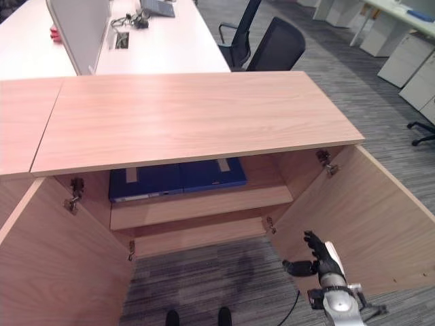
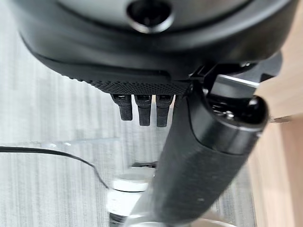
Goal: Put the empty folder in the office cabinet
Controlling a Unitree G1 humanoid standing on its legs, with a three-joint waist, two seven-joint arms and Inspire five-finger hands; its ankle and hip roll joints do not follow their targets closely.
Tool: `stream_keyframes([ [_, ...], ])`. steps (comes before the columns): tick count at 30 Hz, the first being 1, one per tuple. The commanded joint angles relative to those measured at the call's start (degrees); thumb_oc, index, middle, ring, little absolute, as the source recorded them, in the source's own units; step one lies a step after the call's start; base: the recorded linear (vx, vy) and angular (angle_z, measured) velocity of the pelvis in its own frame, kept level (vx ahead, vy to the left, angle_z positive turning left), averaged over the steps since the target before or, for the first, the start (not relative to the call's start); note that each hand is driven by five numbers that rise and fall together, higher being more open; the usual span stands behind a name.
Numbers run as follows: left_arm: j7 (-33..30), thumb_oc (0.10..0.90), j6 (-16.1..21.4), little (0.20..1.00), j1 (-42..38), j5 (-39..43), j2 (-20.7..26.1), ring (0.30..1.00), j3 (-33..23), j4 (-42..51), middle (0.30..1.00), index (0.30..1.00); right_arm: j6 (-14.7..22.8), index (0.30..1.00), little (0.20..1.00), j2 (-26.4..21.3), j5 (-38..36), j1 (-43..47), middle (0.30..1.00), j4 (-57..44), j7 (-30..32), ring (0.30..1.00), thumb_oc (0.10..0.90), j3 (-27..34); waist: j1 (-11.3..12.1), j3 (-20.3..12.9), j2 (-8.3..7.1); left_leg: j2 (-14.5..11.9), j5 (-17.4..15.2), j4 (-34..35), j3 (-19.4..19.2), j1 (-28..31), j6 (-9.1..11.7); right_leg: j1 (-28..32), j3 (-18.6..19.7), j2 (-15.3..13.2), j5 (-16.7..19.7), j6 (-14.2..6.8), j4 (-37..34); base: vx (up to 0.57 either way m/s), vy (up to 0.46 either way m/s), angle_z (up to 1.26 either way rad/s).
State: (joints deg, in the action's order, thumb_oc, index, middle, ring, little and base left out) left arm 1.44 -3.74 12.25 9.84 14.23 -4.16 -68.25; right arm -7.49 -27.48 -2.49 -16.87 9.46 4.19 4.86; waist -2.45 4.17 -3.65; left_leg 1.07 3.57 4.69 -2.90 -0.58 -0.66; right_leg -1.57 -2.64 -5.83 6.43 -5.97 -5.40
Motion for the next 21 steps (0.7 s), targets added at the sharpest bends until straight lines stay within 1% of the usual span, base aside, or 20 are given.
stream_keyframes([
  [1, -1.07, 0.8, 0.32, 0.9, 0.01, -4.49, 1.55, 0.9, 1.26, -2.96, 0.9, 0.9, 4.67, 0.9, 0.9, -3.0, -1.35, 4.42, 0.9, -5.14, 1.04, 0.9, 0.8, 4.86, 0.63, -1.65, 0.59, 0.95, -5.65, 0.31, 1.67, 0.64, -0.98, -1.85, -3.28, -0.16, -1.87, -1.91, 1.77, 0.0, 0.093, -0.27],
  [2, -1.21, 0.8, -0.14, 0.9, -0.8, -6.49, 1.55, 0.9, 0.64, -5.48, 0.9, 0.9, 4.71, 0.9, 0.9, -2.14, -2.07, 2.98, 0.9, -4.96, 0.73, 0.9, 0.8, 5.89, -0.26, -1.65, 0.73, 1.09, -5.76, 0.31, 1.07, 0.95, -1.05, -2.09, -2.65, -0.36, -1.91, -1.99, 2.52, -0.01, 0.057, -0.26],
  [5, -1.55, 0.8, -0.17, 0.9, -1.36, -9.12, 1.38, 0.9, 1.29, -6.36, 0.9, 0.9, 4.71, 0.9, 0.9, -1.44, -3.62, 2.11, 0.9, -3.82, 1.22, 0.9, 0.8, 7.81, -2.13, -1.31, 0.93, 1.21, -6.25, 0.31, -0.68, 1.45, -1.4, -3.17, -0.99, -0.42, -1.39, -2.32, 3.26, -0.01, 0.068, -0.29],
  [6, -1.55, 0.8, -0.16, 0.9, -1.38, -9.14, 1.37, 0.9, 1.31, -6.38, 0.9, 0.9, 4.69, 0.9, 0.9, -1.45, -3.63, 2.06, 0.9, -3.88, 1.22, 0.9, 0.8, 7.85, -1.97, -1.29, 0.94, 1.2, -6.3, 0.31, -0.83, 1.51, -1.41, -3.19, -0.84, -0.39, -1.4, -2.33, 3.3, -0.01, 0.049, -0.45],
  [8, -1.37, 0.8, 0.18, 0.9, -1.64, -9.16, 1.17, 0.9, 2.0, -5.96, 0.9, 0.9, 4.88, 0.9, 0.9, -1.08, -5.07, 2.05, 0.9, -3.23, 1.91, 0.9, 0.8, 8.63, -2.85, -0.91, 0.92, 1.21, -6.68, 0.31, -2.29, 2.04, -1.67, -3.87, 0.52, -0.17, -0.79, -2.55, 3.38, -0.02, 0.061, -0.51],
  [9, -1.4, 0.8, 0.52, 0.9, -2.1, -8.96, 0.97, 0.9, 2.75, -5.21, 0.9, 0.9, 5.44, 0.9, 0.9, -0.16, -7.5, 1.81, 0.9, -2.83, 2.43, 0.9, 0.8, 9.84, -3.77, -0.53, 0.8, 1.18, -6.98, 0.31, -3.84, 2.48, -1.95, -4.5, 1.66, 0.11, -0.27, -2.77, 3.44, -0.02, 0.071, -0.6],
  [12, -1.75, 0.8, 0.8, 0.9, -3.08, -9.78, 1.08, 0.9, 4.15, -4.58, 0.9, 0.9, 6.15, 0.9, 0.9, 1.33, -10.12, 0.97, 0.9, -1.69, 3.11, 0.9, 0.8, 11.35, -4.92, 0.03, 0.61, 1.08, -7.39, 0.31, -5.46, 2.82, -2.18, -5.39, 2.44, 0.04, -0.07, -3.13, 4.07, -0.04, 0.025, -0.71],
  [13, -2.06, 0.8, 0.96, 0.9, -3.53, -9.01, 1.69, 0.9, 4.04, -3.09, 0.9, 0.9, 6.49, 0.9, 0.9, 2.02, -10.98, 1.66, 0.9, -0.82, 4.01, 0.9, 0.8, 11.51, -4.38, 1.58, 0.83, 0.37, -7.36, 0.31, -6.74, 2.72, -2.32, -7.06, -1.09, -1.34, -0.13, -3.75, 6.67, -0.14, -0.083, -0.79],
  [14, -2.35, 0.8, 0.95, 0.9, -3.75, -8.23, 2.14, 0.9, 3.76, -1.83, 0.9, 0.9, 6.62, 0.9, 0.9, 2.38, -11.58, 2.55, 0.9, 0.07, 4.81, 0.9, 0.8, 11.35, -3.58, 2.78, 1.33, -0.92, -7.19, 0.31, -8.2, 2.81, -1.99, -7.31, -5.93, -3.65, -1.02, -3.92, 8.69, -0.16, -0.113, -0.52],
  [15, -2.6, 0.8, 0.71, 0.9, -3.9, -7.64, 2.3, 0.9, 3.44, -0.86, 0.9, 0.9, 6.43, 0.9, 0.9, 2.86, -12.06, 2.74, 0.9, -0.03, 5.14, 0.9, 0.8, 11.6, -3.24, 3.25, 1.9, -2.17, -7.16, 0.31, -9.41, 2.87, -1.56, -6.57, -9.42, -6.04, -2.05, -3.35, 9.58, -0.1, -0.095, -0.68],
  [16, -2.85, 0.8, 0.62, 0.9, -4.19, -7.29, 2.52, 0.9, 3.37, -0.59, 0.9, 0.9, 6.22, 0.9, 0.9, 3.35, -12.36, 2.77, 0.9, 0.37, 5.51, 0.9, 0.8, 11.87, -3.38, 3.52, 2.02, -2.78, -7.08, 0.31, -9.94, 3.04, -1.34, -6.07, -10.81, -7.58, -2.3, -3.05, 10.41, -0.06, -0.062, -0.84],
  [17, -3.14, 0.8, 0.62, 0.9, -4.71, -7.02, 2.61, 0.9, 3.28, -0.89, 0.9, 0.9, 6.27, 0.9, 0.9, 3.89, -12.96, 2.98, 0.9, 0.71, 6.09, 0.9, 0.8, 12.52, -3.56, 3.57, 1.9, -3.06, -7.11, 0.31, -10.31, 3.05, -1.25, -5.78, -10.63, -8.52, -2.28, -3.15, 10.77, -0.03, -0.048, -0.82],
  [18, -3.25, 0.8, 0.62, 0.9, -4.93, -6.96, 2.54, 0.9, 3.11, -1.19, 0.9, 0.9, 6.16, 0.9, 0.9, 4.48, -13.21, 2.8, 0.9, 0.87, 6.51, 0.9, 0.8, 13.15, -3.88, 3.58, 1.52, -2.8, -7.25, 0.31, -10.42, 3.18, -1.34, -5.96, -9.24, -8.57, -1.88, -3.24, 10.7, 0.01, -0.043, -0.62],
  [19, -3.37, 0.8, 0.56, 0.9, -4.97, -7.11, 2.49, 0.9, 2.92, -1.53, 0.9, 0.9, 6.05, 0.9, 0.9, 4.88, -13.38, 2.28, 0.9, 0.45, 6.96, 0.9, 0.8, 13.83, -4.0, 3.42, 1.07, -2.43, -7.39, 0.31, -10.68, 3.45, -1.51, -5.89, -7.92, -8.17, -1.63, -3.49, 10.0, 0.06, -0.044, -0.38],
  [21, -3.55, 0.8, 0.57, 0.9, -4.54, -7.89, 2.34, 0.9, 2.44, -2.5, 0.9, 0.9, 6.05, 0.9, 0.9, 5.25, -13.4, 1.39, 0.9, 0.51, 7.36, 0.9, 0.8, 15.11, -4.16, 2.22, 0.08, -1.49, -8.09, 0.31, -11.13, 4.19, -1.45, -4.53, -6.94, -7.2, -1.49, -3.91, 6.98, 0.1, -0.048, -0.24],
])
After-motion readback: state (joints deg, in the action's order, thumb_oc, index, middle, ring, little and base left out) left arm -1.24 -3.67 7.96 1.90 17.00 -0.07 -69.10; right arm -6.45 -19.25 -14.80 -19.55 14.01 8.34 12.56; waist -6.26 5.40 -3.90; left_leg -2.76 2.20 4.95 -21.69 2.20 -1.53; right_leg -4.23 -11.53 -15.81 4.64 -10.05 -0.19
